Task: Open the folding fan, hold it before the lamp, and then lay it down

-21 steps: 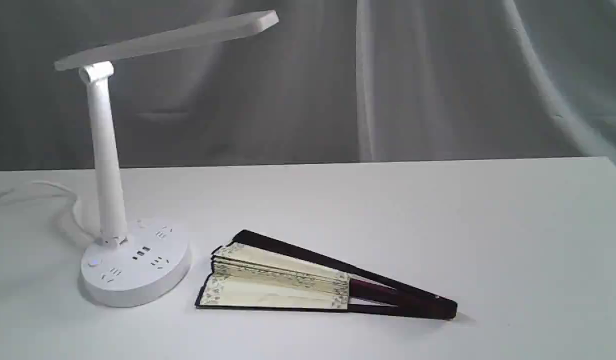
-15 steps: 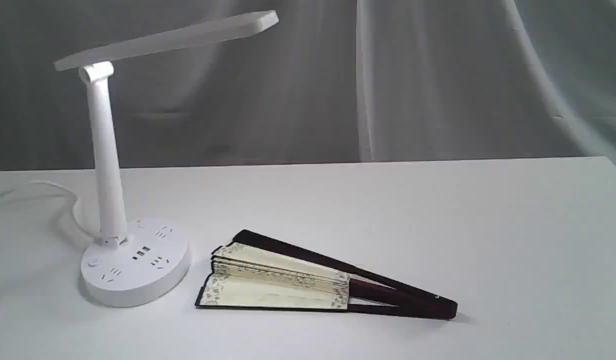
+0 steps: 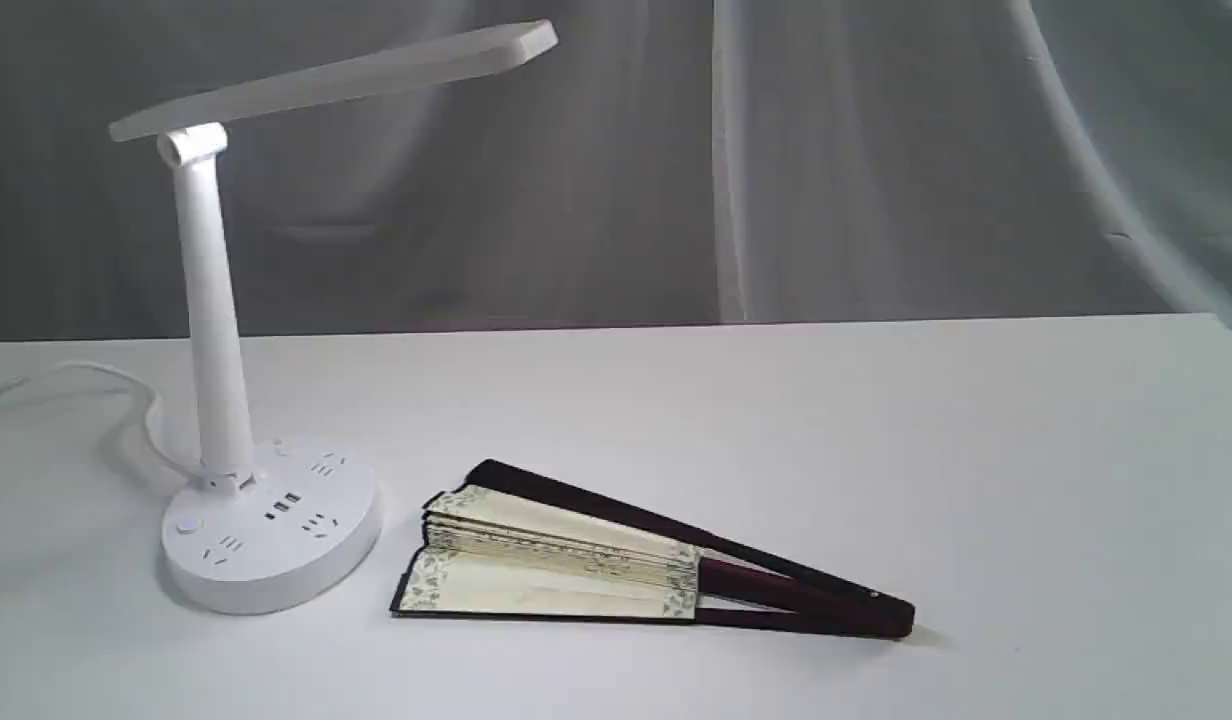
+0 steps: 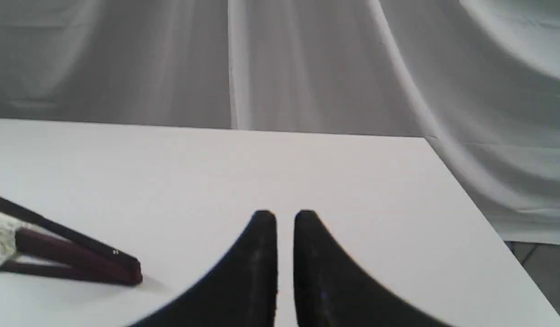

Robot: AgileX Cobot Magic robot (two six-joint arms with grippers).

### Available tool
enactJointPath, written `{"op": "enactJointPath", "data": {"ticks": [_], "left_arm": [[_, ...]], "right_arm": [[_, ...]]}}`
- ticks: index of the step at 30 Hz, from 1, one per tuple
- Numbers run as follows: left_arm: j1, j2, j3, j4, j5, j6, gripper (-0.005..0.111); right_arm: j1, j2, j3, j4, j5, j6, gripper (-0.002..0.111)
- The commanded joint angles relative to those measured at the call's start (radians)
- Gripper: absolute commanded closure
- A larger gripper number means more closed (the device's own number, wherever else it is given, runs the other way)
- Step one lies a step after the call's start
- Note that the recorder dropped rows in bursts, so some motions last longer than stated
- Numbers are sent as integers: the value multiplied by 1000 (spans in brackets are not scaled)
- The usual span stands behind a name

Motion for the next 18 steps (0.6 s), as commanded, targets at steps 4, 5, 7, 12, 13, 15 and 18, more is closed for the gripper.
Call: {"op": "enactJointPath", "data": {"ticks": [4,5,7,12,13,15,18], "left_arm": [[3,-3,-34,-11,-29,-63,107],[3,-3,-50,-11,-27,-71,107],[3,-3,-94,-11,-17,-73,107],[3,-3,-192,-11,69,-73,107],[3,-3,-211,-11,103,-73,107],[3,-3,-243,-11,155,-73,107],[3,-3,-296,-11,263,-75,107]], "right_arm": [[3,-4,3,77,-132,-3,101],[3,-4,3,77,-134,-3,101],[3,-4,3,77,-136,1,101],[3,-4,-56,98,-91,1,101],[3,-4,-72,100,-73,1,101],[3,-4,-111,100,-29,1,101],[3,-4,-160,100,31,1,101]]}}
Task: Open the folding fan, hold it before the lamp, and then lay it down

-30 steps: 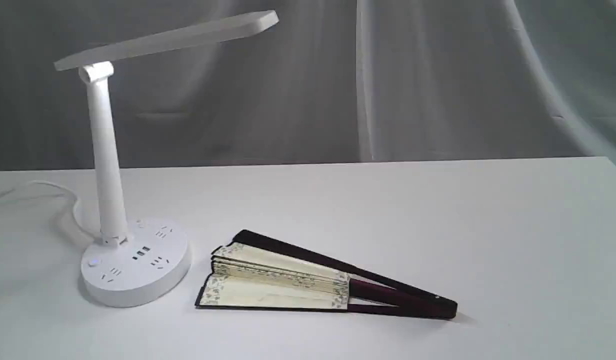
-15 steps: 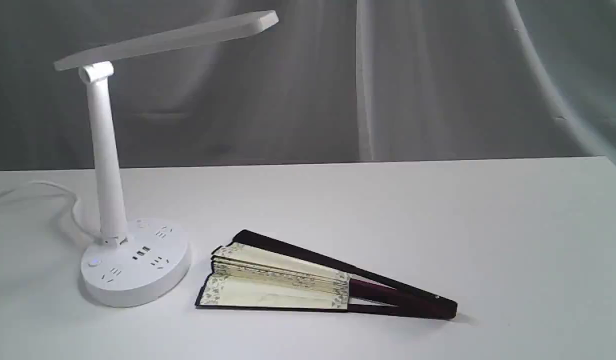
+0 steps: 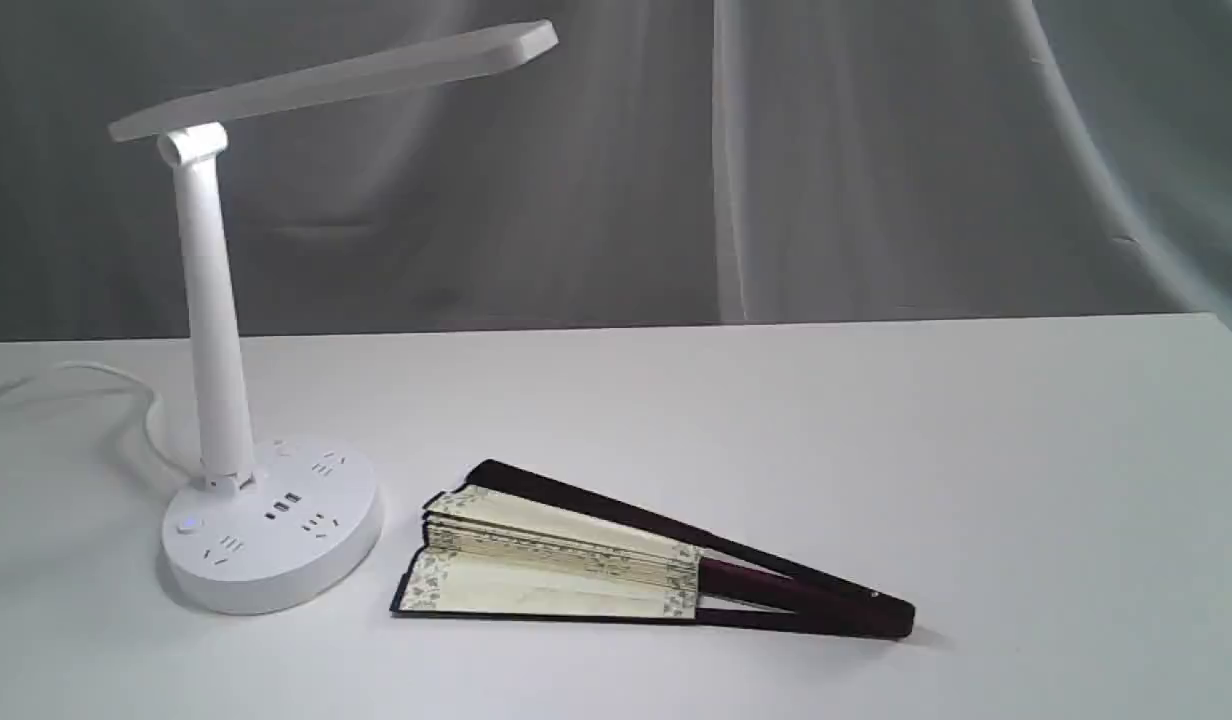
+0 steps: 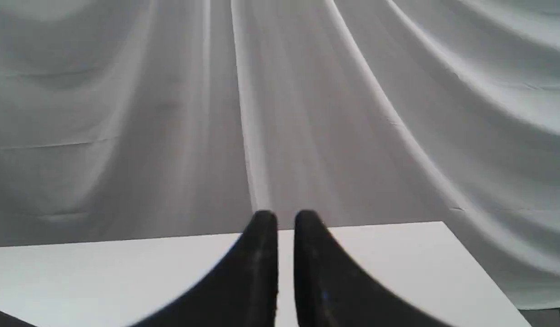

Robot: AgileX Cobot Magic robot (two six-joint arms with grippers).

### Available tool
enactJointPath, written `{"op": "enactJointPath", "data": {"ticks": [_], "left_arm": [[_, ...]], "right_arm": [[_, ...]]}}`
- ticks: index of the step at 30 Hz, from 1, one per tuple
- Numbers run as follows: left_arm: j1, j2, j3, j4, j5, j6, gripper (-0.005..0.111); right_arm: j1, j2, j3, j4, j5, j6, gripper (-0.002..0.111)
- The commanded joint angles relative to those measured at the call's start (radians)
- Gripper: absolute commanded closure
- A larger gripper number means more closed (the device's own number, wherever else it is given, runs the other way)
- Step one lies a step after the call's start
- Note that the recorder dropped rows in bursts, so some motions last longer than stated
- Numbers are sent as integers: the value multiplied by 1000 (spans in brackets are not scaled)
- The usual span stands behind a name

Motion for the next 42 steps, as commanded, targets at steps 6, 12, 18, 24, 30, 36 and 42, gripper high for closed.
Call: {"op": "enactJointPath", "data": {"ticks": [6,12,18,24,30,36,42], "left_arm": [[3,-3,-88,-7,152,-37,107],[3,-3,-144,-20,228,-37,107],[3,-3,-216,-30,302,-37,107],[3,66,-262,-30,370,-37,107],[3,210,-308,-30,384,-37,107],[3,339,-308,-30,373,-8,107],[3,446,-308,-50,333,-5,107]], "right_arm": [[3,-4,-64,24,89,1,101],[3,-4,-64,103,111,1,101],[3,-4,-64,139,111,1,101],[3,43,-108,157,146,-10,101],[3,204,-212,145,186,-18,101],[3,384,-328,143,246,-30,101],[3,563,-434,170,290,-28,101]]}}
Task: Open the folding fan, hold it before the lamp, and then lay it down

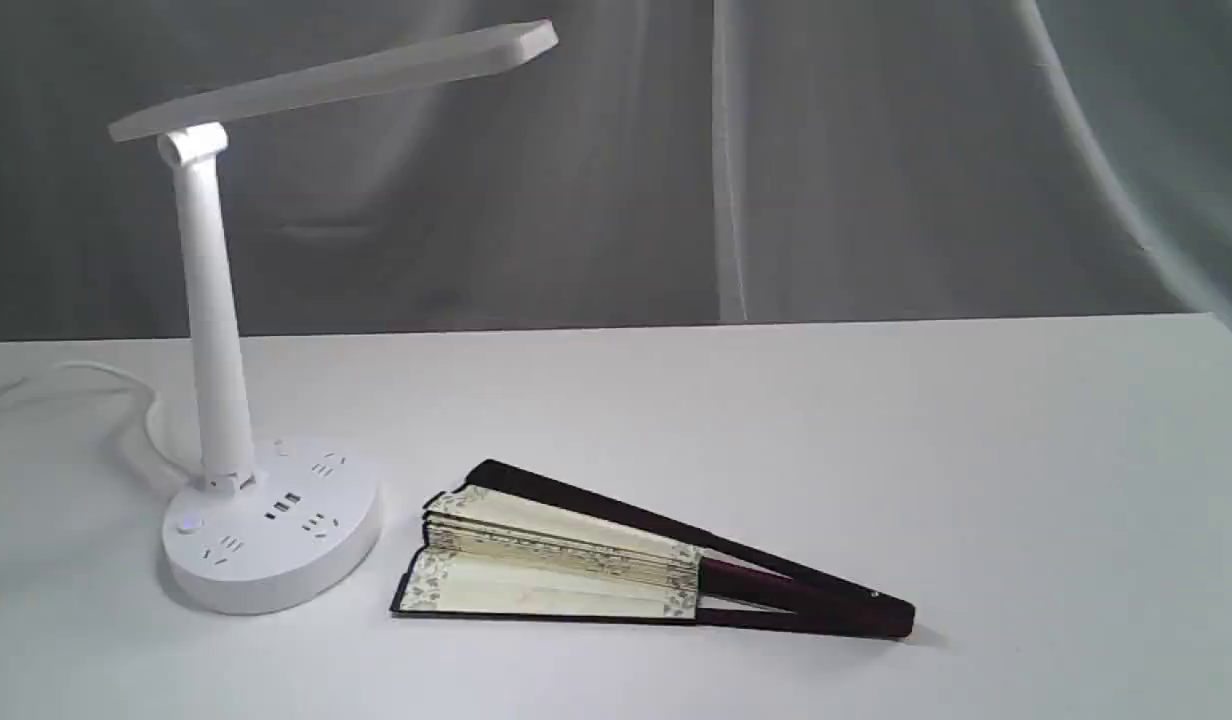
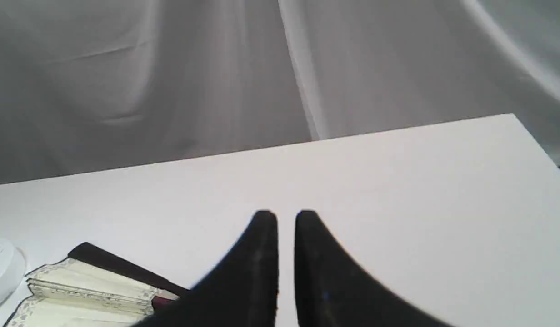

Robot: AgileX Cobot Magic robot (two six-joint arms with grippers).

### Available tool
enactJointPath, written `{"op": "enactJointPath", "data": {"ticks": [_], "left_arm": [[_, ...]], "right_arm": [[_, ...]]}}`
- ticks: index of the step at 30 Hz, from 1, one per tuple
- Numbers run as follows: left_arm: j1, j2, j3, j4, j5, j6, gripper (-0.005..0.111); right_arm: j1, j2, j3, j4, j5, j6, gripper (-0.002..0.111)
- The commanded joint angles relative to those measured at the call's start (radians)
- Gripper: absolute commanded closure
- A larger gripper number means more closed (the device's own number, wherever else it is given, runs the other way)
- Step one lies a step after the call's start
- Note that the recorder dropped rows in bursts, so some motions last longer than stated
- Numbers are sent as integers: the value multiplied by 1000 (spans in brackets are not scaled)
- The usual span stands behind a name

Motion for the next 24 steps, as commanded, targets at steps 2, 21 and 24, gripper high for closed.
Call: {"op": "enactJointPath", "data": {"ticks": [2,21,24], "left_arm": [[3,83,-4,-29,-58,9,107],[1,512,-4,-283,-101,240,107],[1,557,-23,-283,-64,263,107]], "right_arm": [[3,127,-64,10,26,-10,101],[30,631,-272,206,185,-287,101],[52,677,-272,223,184,-314,101]]}}
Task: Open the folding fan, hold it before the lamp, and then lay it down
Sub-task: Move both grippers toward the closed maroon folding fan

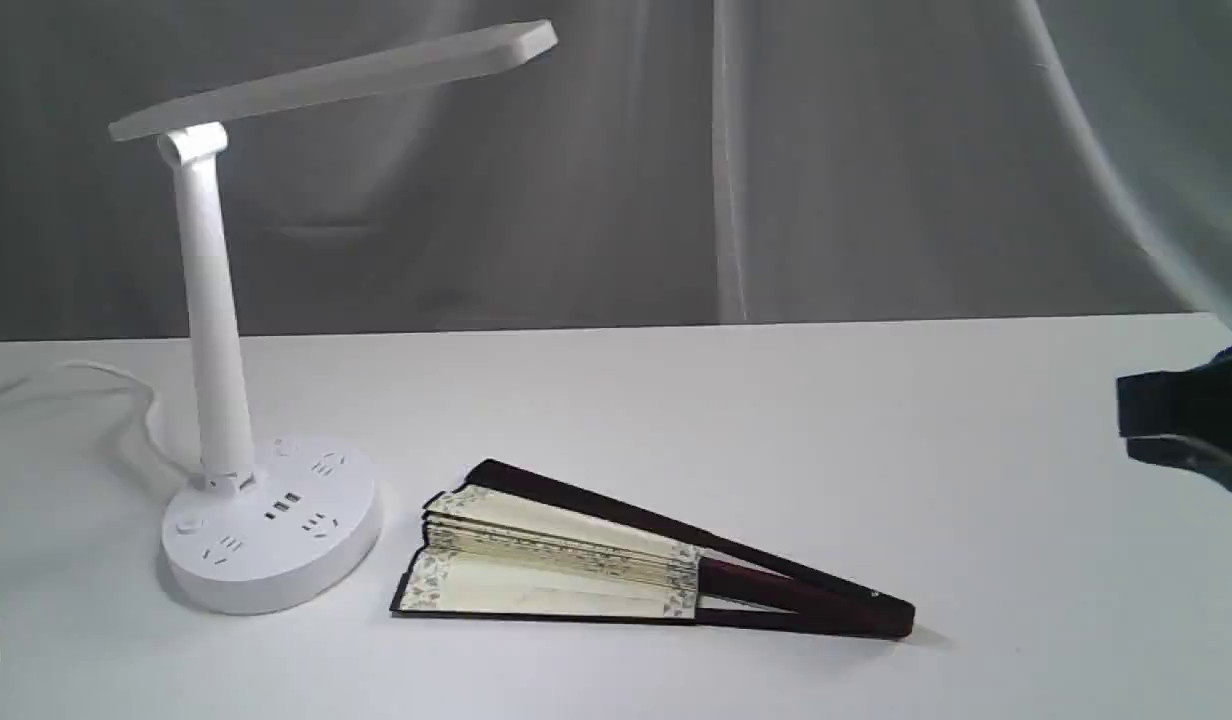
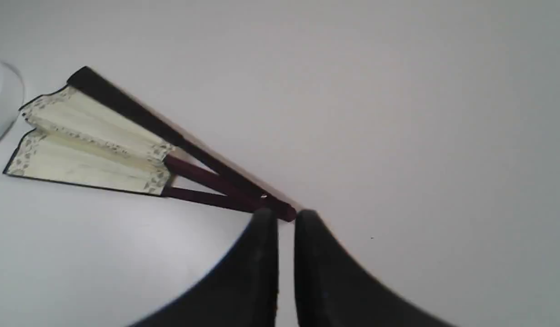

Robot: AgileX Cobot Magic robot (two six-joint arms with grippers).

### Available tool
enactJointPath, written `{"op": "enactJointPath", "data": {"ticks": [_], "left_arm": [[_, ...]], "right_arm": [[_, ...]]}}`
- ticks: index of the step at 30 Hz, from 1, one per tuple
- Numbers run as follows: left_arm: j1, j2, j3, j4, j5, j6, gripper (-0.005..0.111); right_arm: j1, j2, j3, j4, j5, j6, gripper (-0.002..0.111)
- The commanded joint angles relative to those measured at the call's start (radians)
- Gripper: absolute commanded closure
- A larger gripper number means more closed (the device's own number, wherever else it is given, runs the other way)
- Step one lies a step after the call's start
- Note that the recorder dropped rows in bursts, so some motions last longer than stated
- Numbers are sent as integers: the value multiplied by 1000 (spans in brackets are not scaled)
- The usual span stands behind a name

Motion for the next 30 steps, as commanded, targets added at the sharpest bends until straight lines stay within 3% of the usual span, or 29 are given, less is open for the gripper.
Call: {"op": "enactJointPath", "data": {"ticks": [1,9,15,21,30], "left_arm": [[1,56,-30,-19,32,59,107],[-89,151,-100,26,25,40,107],[-184,253,-130,30,-13,-3,107],[-279,362,-187,57,-91,-1,107],[-342,495,-228,74,-244,94,107]], "right_arm": [[24,48,-7,26,10,-39,101],[61,159,-7,47,54,-59,100],[61,264,-17,189,100,-176,85],[61,366,-134,210,210,-191,83],[61,553,-334,210,360,-204,83]]}}
